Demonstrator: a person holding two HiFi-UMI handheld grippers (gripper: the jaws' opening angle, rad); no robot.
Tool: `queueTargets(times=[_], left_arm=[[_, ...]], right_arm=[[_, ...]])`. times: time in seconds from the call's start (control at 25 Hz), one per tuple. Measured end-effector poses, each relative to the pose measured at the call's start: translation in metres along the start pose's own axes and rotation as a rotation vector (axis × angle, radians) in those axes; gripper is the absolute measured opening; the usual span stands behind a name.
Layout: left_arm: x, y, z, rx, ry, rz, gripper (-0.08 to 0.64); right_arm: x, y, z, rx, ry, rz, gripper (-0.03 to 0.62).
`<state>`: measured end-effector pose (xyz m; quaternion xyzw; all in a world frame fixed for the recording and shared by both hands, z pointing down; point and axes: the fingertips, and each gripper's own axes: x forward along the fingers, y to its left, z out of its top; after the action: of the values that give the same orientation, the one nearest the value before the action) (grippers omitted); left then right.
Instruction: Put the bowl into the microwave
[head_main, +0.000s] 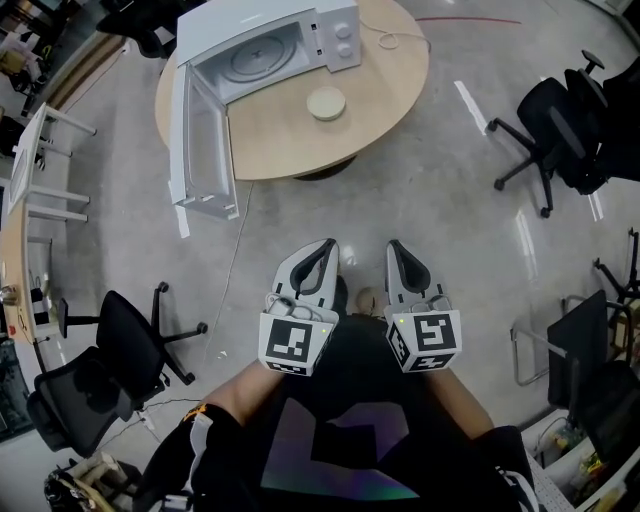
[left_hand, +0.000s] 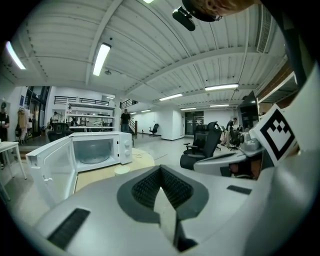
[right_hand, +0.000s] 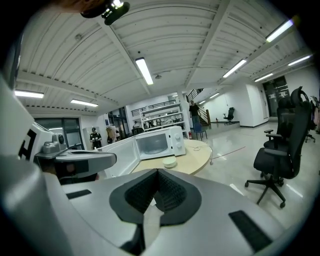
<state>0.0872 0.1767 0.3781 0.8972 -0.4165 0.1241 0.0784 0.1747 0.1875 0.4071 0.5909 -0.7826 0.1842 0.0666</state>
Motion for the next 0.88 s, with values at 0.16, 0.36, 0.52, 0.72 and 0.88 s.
queueTargets(times=[0.16,0.36,0.52,0.72,0.88], left_arm=[[0.015,0.016,0.002,-0.022,0.005,-0.015,0.046],[0.033,0.038,0.008,-0.045,-0.003,-0.029,0.046],[0.048,0.056,0.012,-0.067,-0.008,-0.036,0.046],[0.062,0.082,0.019,-0.037,0.002,-0.030,0.046],[0.073,0.102,0.017,-0.080,-0.004,-0.030,0.046]], right_arm=[[0.018,-0.003,0.006,-0.001,0.019,-0.021,0.015],[0.041,-0.005,0.013,-0.013,0.048,-0.036,0.015],[0.062,-0.006,0.022,-0.029,0.063,-0.041,0.015],[0.089,-0.005,0.034,-0.049,0.080,-0.047,0.015],[0.109,-0.001,0.043,-0.082,0.093,-0.053,0.015]])
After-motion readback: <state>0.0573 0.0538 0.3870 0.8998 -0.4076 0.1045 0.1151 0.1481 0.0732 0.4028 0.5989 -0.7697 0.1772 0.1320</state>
